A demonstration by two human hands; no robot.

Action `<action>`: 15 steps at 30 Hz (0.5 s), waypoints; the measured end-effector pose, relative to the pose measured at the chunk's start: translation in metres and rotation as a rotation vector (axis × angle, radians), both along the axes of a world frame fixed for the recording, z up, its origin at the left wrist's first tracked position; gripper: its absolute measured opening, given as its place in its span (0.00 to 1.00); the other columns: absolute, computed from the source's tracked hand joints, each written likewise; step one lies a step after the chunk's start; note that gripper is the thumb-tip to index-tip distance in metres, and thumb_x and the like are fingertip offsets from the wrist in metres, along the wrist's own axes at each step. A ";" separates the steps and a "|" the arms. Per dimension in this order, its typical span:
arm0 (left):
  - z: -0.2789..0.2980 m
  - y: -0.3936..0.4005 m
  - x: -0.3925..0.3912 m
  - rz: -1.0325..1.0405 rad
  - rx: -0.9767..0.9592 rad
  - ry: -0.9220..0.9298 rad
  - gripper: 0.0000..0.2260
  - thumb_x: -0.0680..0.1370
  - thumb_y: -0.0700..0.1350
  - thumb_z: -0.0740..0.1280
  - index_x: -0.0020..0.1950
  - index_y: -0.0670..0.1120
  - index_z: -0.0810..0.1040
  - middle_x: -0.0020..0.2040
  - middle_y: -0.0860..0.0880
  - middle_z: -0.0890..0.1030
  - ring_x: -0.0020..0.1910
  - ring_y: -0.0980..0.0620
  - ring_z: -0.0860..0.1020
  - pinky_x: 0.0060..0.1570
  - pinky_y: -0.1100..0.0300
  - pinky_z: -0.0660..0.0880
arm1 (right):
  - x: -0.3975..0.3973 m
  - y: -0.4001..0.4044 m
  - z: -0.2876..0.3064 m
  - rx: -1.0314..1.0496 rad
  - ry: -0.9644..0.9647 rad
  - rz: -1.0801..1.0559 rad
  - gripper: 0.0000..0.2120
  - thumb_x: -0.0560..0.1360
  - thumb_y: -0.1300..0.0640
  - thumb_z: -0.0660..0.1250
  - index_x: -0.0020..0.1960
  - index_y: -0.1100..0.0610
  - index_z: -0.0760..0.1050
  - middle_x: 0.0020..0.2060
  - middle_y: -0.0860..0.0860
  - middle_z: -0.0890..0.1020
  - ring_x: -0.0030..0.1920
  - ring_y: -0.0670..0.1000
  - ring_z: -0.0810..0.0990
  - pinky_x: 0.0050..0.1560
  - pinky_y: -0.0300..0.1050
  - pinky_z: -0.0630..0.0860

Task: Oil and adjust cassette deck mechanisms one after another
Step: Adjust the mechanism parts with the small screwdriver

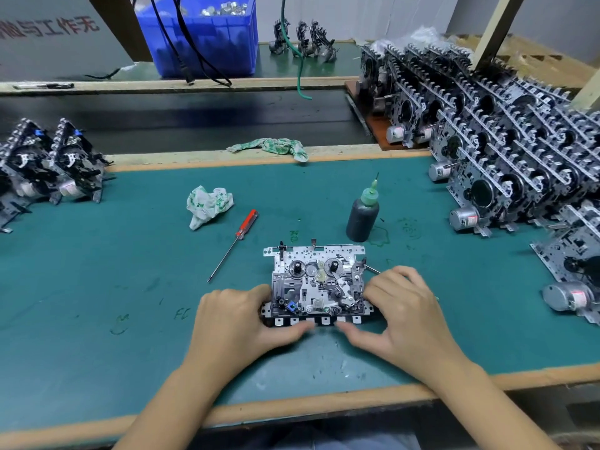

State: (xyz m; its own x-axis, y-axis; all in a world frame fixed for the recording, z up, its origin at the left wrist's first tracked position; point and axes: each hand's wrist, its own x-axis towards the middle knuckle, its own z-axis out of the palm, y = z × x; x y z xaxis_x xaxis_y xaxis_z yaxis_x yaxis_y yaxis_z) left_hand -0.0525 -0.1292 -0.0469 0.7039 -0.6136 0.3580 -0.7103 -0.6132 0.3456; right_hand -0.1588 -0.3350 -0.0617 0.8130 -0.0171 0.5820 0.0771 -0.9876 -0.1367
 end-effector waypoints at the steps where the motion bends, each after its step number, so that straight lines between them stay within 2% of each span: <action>1: 0.001 0.002 0.003 -0.051 -0.006 0.009 0.26 0.61 0.73 0.61 0.25 0.50 0.66 0.17 0.48 0.68 0.19 0.45 0.71 0.20 0.57 0.69 | 0.000 0.000 0.000 -0.015 -0.004 -0.012 0.23 0.70 0.38 0.65 0.31 0.58 0.71 0.28 0.49 0.72 0.31 0.52 0.71 0.46 0.47 0.70; 4: 0.002 0.007 0.006 -0.157 -0.012 0.022 0.25 0.60 0.74 0.62 0.30 0.55 0.56 0.17 0.51 0.68 0.19 0.50 0.70 0.22 0.60 0.67 | 0.000 -0.001 0.001 -0.037 -0.002 -0.015 0.24 0.69 0.36 0.65 0.31 0.58 0.72 0.29 0.49 0.74 0.32 0.53 0.73 0.48 0.47 0.69; 6: 0.002 0.008 0.005 -0.209 -0.009 0.012 0.24 0.61 0.72 0.63 0.30 0.56 0.56 0.18 0.52 0.67 0.18 0.52 0.69 0.21 0.63 0.67 | -0.001 -0.001 0.000 -0.039 0.005 -0.040 0.26 0.67 0.34 0.65 0.31 0.58 0.73 0.29 0.49 0.74 0.33 0.52 0.73 0.49 0.47 0.69; 9: -0.001 0.009 0.005 -0.245 -0.013 -0.002 0.24 0.63 0.69 0.65 0.28 0.51 0.61 0.18 0.52 0.67 0.18 0.54 0.68 0.20 0.63 0.68 | 0.000 0.000 0.000 -0.047 -0.022 -0.097 0.28 0.67 0.33 0.65 0.29 0.58 0.72 0.27 0.49 0.74 0.32 0.52 0.74 0.49 0.46 0.69; 13: -0.003 0.011 0.005 -0.211 -0.025 0.017 0.23 0.64 0.67 0.65 0.27 0.49 0.64 0.18 0.53 0.66 0.19 0.55 0.67 0.22 0.62 0.66 | -0.001 -0.005 0.000 -0.091 0.002 -0.005 0.25 0.69 0.37 0.64 0.30 0.59 0.71 0.28 0.50 0.72 0.32 0.54 0.73 0.49 0.47 0.69; 15: -0.003 0.012 0.005 -0.221 -0.032 0.020 0.23 0.64 0.66 0.66 0.29 0.50 0.61 0.19 0.53 0.65 0.20 0.56 0.65 0.23 0.64 0.64 | -0.001 -0.008 0.000 -0.133 0.010 0.015 0.25 0.71 0.37 0.63 0.30 0.59 0.72 0.28 0.50 0.73 0.33 0.54 0.74 0.50 0.47 0.69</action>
State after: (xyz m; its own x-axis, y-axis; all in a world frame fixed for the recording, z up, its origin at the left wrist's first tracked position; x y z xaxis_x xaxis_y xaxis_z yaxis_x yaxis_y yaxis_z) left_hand -0.0475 -0.1172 -0.0501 0.5608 -0.7421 0.3672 -0.8190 -0.4320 0.3777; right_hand -0.1602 -0.3428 -0.0617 0.8184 0.0718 0.5701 0.0909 -0.9958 -0.0050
